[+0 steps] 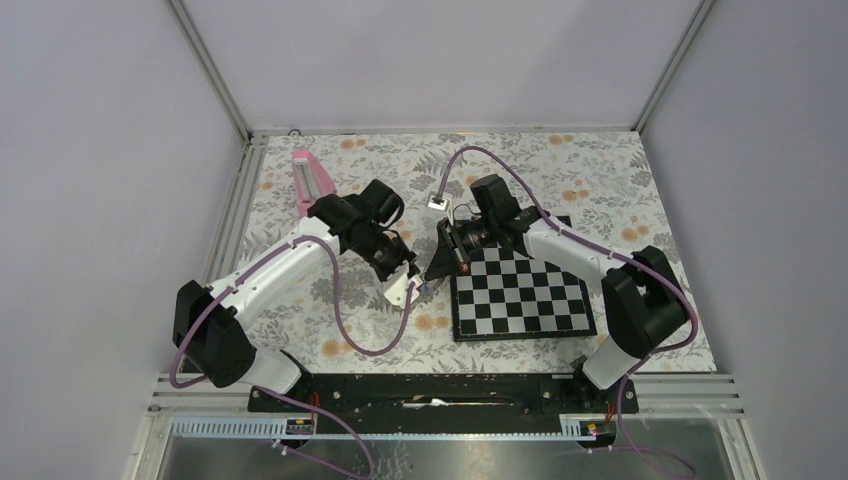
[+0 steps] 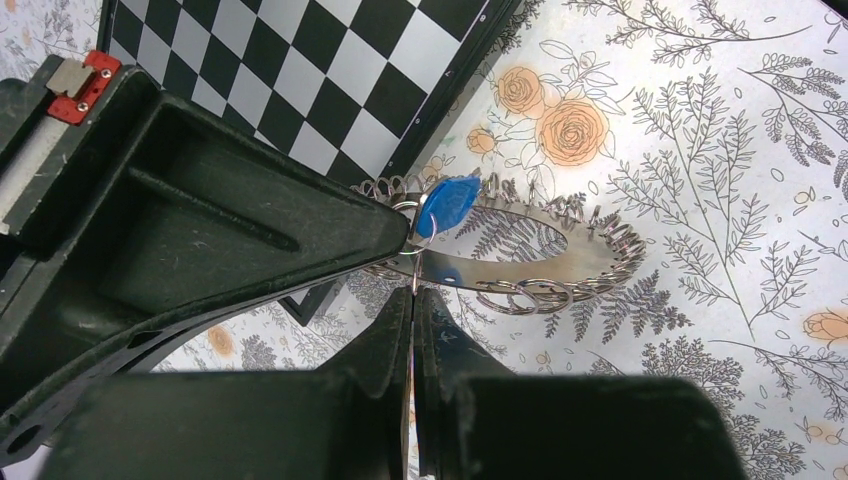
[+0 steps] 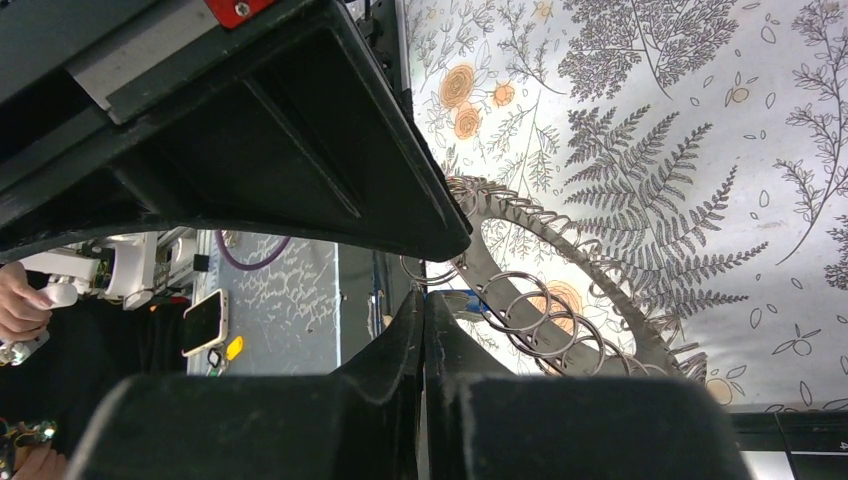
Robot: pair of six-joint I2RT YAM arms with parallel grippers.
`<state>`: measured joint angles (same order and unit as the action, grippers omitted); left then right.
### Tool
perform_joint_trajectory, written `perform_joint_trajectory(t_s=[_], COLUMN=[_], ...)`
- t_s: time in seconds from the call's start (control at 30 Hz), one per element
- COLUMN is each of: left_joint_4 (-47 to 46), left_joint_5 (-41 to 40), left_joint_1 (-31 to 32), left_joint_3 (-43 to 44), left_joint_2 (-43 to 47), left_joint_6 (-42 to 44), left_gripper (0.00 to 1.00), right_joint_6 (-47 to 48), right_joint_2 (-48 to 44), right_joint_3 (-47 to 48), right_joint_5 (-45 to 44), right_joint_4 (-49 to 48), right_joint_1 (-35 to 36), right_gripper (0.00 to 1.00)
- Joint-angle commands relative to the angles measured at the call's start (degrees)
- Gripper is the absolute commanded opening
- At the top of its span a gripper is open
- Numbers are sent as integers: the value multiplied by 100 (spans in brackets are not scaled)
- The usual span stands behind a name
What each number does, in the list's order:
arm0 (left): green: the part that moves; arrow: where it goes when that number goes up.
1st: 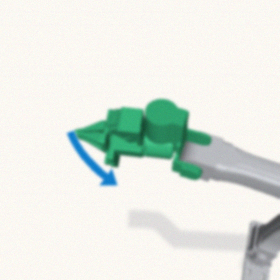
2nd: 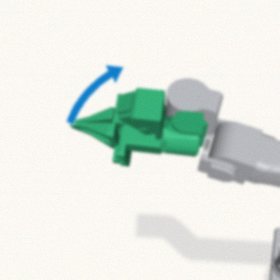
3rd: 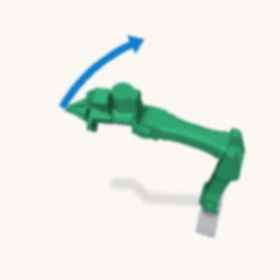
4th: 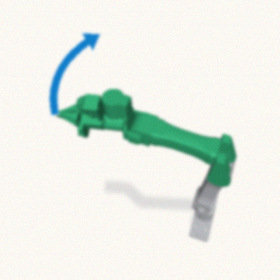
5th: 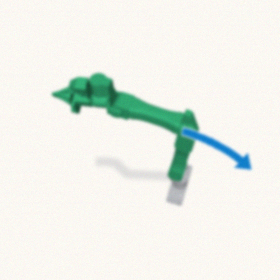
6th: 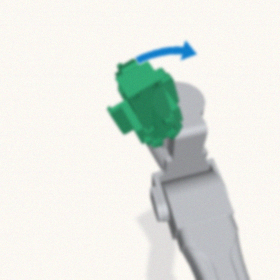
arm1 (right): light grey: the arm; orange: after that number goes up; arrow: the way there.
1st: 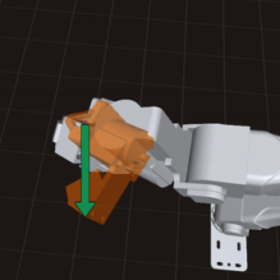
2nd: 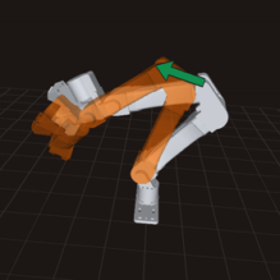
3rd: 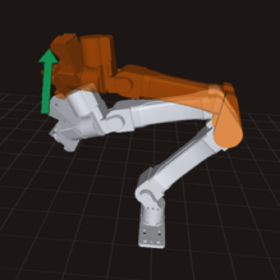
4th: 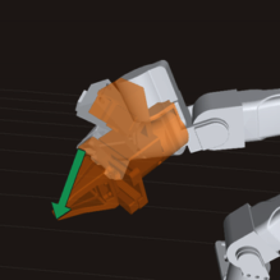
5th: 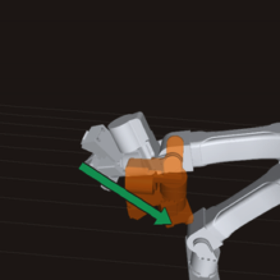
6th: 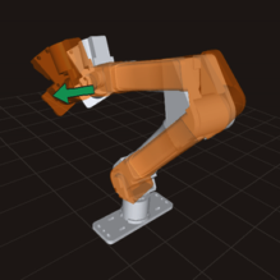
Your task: Put the keys on the keyring
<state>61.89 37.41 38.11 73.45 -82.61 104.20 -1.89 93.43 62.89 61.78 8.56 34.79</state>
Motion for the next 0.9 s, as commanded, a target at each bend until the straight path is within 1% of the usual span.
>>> perform_joint_trajectory(t_s=[0.0,0.4,0.43,0.87], left_joint_4=[123,139,128,-206], left_joint_5=[344,387,375,293], left_joint_1=[108,125,126,127], left_joint_3=[3,20,18,47], left_joint_2=[148,148,148,135], left_joint_6=[293,203,205,-374], left_gripper=[0,0,0,0], right_joint_6=[142,163,312,496], right_joint_2=[104,134,135,-4], right_joint_3=[310,324,334,250], right_joint_5=[-49,-256,-273,-606], right_joint_4=[18,125,139,205], right_joint_1=[35,108,118,166], right_gripper=[0,0,0,0])
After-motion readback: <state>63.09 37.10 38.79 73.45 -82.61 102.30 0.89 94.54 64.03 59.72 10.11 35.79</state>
